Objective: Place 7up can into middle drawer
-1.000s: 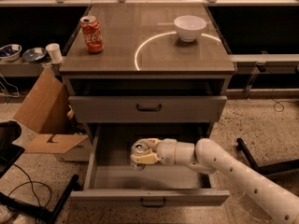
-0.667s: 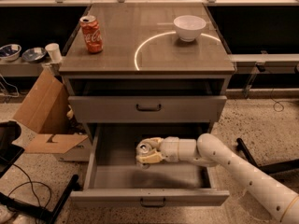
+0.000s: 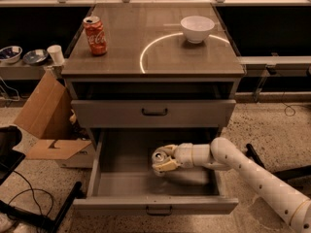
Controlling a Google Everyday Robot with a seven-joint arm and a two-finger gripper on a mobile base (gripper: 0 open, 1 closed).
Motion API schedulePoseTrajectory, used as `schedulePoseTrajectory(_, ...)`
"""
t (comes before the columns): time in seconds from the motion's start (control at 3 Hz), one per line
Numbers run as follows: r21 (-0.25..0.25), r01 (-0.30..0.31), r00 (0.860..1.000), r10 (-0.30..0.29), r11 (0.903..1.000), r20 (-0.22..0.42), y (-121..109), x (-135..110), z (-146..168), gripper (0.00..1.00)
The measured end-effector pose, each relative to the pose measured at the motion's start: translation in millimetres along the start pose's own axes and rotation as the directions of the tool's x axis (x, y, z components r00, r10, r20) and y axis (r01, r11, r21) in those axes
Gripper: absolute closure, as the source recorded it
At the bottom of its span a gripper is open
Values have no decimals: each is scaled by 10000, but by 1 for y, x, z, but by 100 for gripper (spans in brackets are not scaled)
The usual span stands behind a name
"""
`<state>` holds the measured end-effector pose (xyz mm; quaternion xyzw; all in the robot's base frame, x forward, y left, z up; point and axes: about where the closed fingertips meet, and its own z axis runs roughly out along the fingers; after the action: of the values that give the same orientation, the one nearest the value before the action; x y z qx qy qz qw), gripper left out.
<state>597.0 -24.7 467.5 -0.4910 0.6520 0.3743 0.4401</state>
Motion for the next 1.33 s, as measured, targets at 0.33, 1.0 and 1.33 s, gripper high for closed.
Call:
schedulePoseTrajectory(0.33,411,-325,9993,318,9986,184,2,27,1,100)
schedulePoseTrajectory(1.0,446,-379,9991,371,9983,199,2,29,2,50)
schedulePoseTrajectory(1.33,445,-379,9991,371,9983,199,2,29,2,20)
